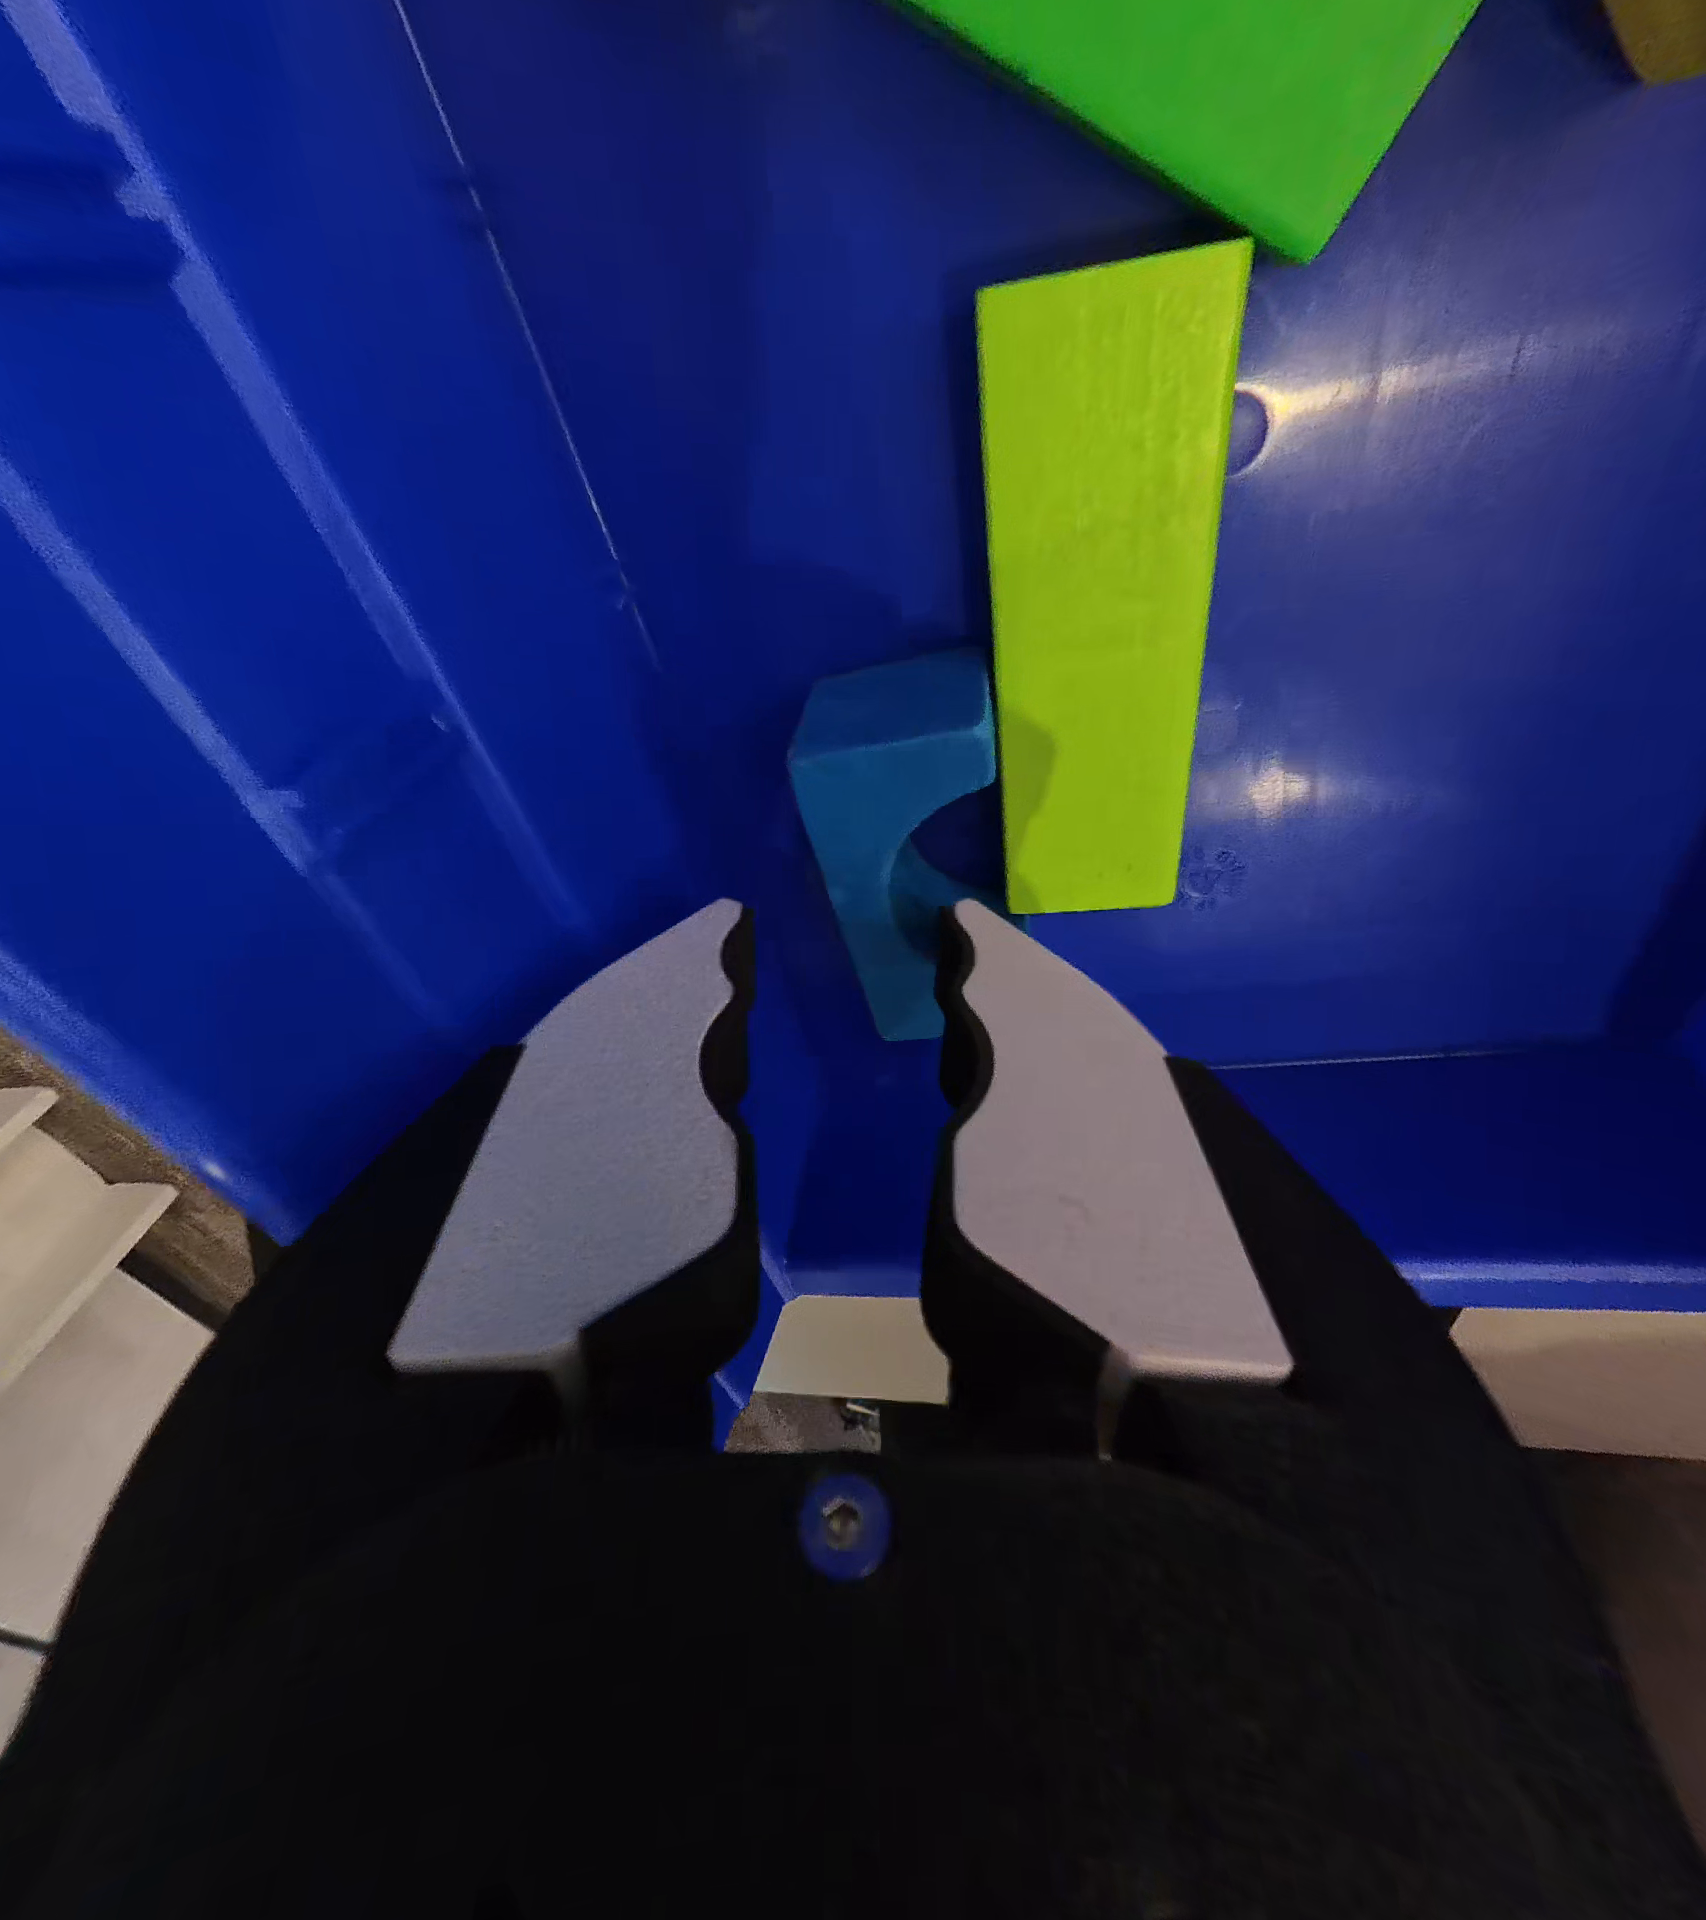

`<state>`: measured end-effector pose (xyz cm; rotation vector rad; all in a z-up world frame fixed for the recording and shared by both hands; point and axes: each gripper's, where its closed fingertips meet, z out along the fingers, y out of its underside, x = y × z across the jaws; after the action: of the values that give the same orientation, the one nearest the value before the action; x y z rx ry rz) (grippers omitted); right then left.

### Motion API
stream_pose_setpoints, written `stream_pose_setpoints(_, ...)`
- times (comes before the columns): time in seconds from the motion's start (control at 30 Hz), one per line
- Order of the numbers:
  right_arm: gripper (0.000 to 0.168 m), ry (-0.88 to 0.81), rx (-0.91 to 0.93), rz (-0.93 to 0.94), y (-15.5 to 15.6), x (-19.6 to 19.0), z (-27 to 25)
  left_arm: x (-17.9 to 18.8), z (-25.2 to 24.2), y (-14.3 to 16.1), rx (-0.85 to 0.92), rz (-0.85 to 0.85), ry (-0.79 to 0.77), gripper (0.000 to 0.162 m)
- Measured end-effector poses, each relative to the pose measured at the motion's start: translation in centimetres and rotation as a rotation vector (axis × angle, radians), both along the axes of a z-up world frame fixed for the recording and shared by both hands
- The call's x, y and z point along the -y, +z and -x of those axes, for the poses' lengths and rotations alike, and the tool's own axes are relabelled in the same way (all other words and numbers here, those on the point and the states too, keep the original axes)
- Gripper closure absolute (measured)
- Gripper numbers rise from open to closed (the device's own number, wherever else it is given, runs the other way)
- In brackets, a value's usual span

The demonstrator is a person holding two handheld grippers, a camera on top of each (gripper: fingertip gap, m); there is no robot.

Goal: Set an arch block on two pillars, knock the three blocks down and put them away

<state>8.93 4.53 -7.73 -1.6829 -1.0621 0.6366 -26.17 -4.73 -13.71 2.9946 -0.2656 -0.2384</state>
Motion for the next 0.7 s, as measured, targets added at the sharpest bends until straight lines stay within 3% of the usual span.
stream_pose_setpoints(0.13, 0.111, 0.004, 0.019, -0.008, -0.2, 0.1, 0.1, 0.0, -0.4, -0.4, -0.015, 0.026, -0.028, 0.143)
stream_pose_setpoints(0.4, 0.111, 0.005, 0.039, -0.016, -0.3, 0.1, 0.1, -1.1, -0.2, 0.9, -0.034, -0.051, -0.063, 0.150)
stream_pose_setpoints(0.57, 0.111, -0.024, 0.044, -0.051, 0.1, -0.2, -0.2, -2.7, -1.1, 6.0, 0.009, -0.307, -0.126, 0.151)
stream_pose_setpoints(0.7, 0.111, -0.068, -0.016, -0.138, 2.8, -0.4, -0.8, -4.8, -8.6, 13.3, 0.288, -0.699, -0.395, 0.150)
